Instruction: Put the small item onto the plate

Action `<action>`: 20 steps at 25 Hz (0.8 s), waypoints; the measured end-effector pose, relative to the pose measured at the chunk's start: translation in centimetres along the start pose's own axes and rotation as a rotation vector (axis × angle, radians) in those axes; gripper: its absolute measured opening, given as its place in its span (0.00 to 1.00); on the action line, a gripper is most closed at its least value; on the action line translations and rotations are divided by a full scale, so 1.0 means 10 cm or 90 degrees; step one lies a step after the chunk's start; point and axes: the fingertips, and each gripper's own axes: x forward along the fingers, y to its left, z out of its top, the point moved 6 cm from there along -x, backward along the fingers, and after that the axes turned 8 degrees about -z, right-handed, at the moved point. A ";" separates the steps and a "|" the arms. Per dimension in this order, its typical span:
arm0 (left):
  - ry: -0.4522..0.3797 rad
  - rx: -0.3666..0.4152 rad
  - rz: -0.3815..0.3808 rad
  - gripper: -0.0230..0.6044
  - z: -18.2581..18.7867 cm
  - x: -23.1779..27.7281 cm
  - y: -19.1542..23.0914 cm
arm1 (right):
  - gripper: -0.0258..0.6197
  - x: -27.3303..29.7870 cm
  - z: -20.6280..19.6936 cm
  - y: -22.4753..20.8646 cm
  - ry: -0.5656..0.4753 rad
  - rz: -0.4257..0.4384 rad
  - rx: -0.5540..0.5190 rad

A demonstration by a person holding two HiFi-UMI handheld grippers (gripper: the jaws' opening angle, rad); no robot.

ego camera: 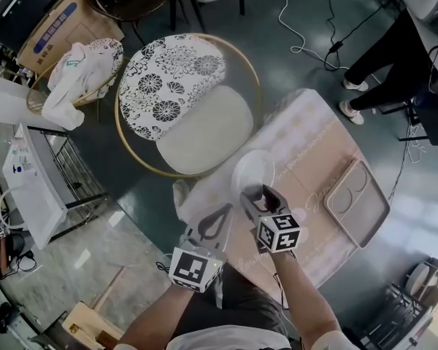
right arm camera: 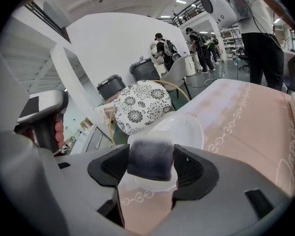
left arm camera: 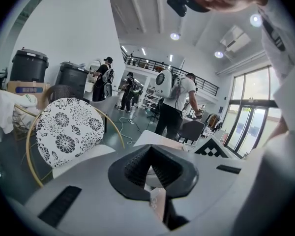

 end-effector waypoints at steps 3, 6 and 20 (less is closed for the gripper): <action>0.006 -0.005 0.005 0.04 -0.04 0.04 0.01 | 0.48 0.08 -0.02 -0.04 0.024 -0.015 -0.009; 0.007 -0.012 0.011 0.04 -0.04 0.04 0.04 | 0.48 0.16 -0.04 -0.06 0.051 -0.035 -0.028; 0.012 -0.032 0.032 0.04 0.10 -0.09 0.02 | 0.48 0.14 0.31 -0.05 0.049 -0.057 -0.054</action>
